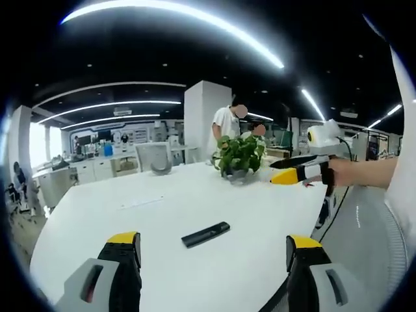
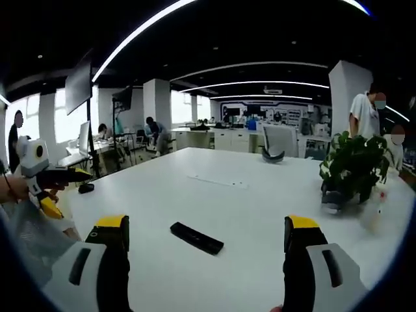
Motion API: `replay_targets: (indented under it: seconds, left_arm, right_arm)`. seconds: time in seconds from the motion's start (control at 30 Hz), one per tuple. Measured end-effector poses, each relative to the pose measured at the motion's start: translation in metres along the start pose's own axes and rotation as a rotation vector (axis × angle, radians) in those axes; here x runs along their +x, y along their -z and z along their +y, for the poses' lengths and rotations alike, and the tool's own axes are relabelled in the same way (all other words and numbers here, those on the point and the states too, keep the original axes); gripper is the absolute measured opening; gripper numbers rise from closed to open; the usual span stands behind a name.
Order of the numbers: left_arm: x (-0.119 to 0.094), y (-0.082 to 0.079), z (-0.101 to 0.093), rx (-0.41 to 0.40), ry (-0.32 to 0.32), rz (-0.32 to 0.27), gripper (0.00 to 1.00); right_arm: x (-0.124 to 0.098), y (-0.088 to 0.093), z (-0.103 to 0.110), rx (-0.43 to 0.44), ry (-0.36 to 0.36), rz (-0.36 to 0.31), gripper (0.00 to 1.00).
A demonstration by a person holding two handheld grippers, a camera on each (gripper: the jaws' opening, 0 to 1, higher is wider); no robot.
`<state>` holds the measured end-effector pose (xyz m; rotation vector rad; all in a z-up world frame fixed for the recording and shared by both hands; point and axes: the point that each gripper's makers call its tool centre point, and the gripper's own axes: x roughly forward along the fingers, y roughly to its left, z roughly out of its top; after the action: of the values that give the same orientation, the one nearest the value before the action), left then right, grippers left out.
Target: Press the specified remote control buttons in sequence, fully releasing each button before pressing the next.
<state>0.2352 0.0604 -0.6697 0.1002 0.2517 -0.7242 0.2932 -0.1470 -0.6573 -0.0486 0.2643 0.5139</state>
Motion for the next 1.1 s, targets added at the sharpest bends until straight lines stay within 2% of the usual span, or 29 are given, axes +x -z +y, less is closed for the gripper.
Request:
replay_targets:
  seconds: [0.37, 0.5, 0.77, 0.93, 1.0, 1.1]
  left_arm:
    - [0.001, 0.004, -0.001, 0.015, 0.003, 0.019, 0.97]
    - [0.001, 0.005, 0.001, 0.01, -0.007, 0.027, 0.97]
    - [0.0, 0.007, 0.007, 0.001, -0.028, 0.03, 0.96]
    - [0.0, 0.008, 0.007, 0.014, -0.028, 0.037, 0.96]
    - [0.0, 0.007, 0.006, 0.021, -0.026, 0.035, 0.96]
    - [0.0, 0.007, 0.005, 0.022, -0.019, 0.031, 0.96]
  right_arm:
    - [-0.029, -0.001, -0.012, 0.015, 0.083, -0.014, 1.0]
    - [-0.041, -0.004, -0.02, -0.033, 0.134, -0.009, 1.0]
    - [-0.06, -0.015, -0.033, -0.016, 0.211, -0.061, 1.0]
    - [-0.068, -0.024, -0.038, -0.079, 0.255, -0.082, 1.0]
    - [-0.072, -0.027, -0.04, -0.133, 0.267, -0.08, 1.0]
    - [-0.076, -0.023, -0.045, -0.198, 0.287, -0.067, 1.0]
